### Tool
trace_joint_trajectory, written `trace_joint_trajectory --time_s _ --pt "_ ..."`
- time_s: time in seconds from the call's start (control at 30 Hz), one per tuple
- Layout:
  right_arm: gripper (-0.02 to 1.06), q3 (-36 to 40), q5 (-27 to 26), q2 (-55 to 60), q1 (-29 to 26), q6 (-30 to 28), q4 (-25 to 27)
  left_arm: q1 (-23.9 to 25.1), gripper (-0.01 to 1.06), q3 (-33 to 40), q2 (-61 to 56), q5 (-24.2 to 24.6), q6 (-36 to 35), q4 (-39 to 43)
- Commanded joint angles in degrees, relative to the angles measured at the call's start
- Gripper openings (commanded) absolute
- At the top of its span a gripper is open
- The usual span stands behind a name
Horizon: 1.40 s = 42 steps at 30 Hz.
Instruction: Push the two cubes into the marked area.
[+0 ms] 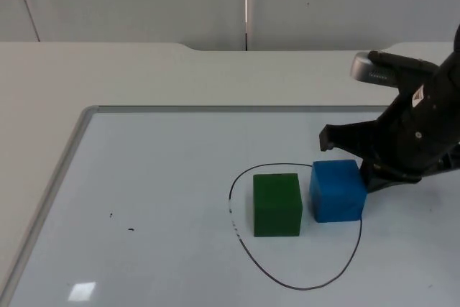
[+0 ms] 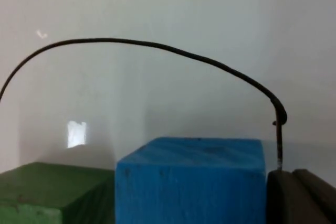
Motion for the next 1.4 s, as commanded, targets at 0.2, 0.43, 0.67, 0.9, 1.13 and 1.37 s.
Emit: trace_joint_trajectory --time_s 0.2,0.43,0.67,0.9,1.13,1.37 --pt "0.00 -0.27 -2.06 0.08 2.13 -0.07 1.40 -0.30 0.00 0.23 -0.19 -0.50 -0.27 -0.58" --pt "0.00 -0.27 -1.92 0.08 2.44 -0.07 0.40 -0.30 0.00 0.23 -0.19 -0.50 -0.27 -0.58" --pt "0.00 -0.27 -0.70 -1.58 2.20 -2.82 -0.69 -0.30 0.00 0.23 -0.19 -0.50 -0.27 -0.58" --pt "0.00 -0.27 4.54 -11.73 2.08 -8.98 -0.69 -0.30 0.00 0.23 -0.19 -0.50 -0.27 -0.58" --pt "0.00 -0.27 7.84 -23.21 2.08 -13.03 -0.78 -0.29 0.00 1.27 -0.19 -2.94 -0.27 -0.21" --pt "0.00 0.81 9.71 -36.01 2.08 -18.82 -0.78 -0.29 0.00 1.29 -0.19 -3.38 -0.27 -0.21"
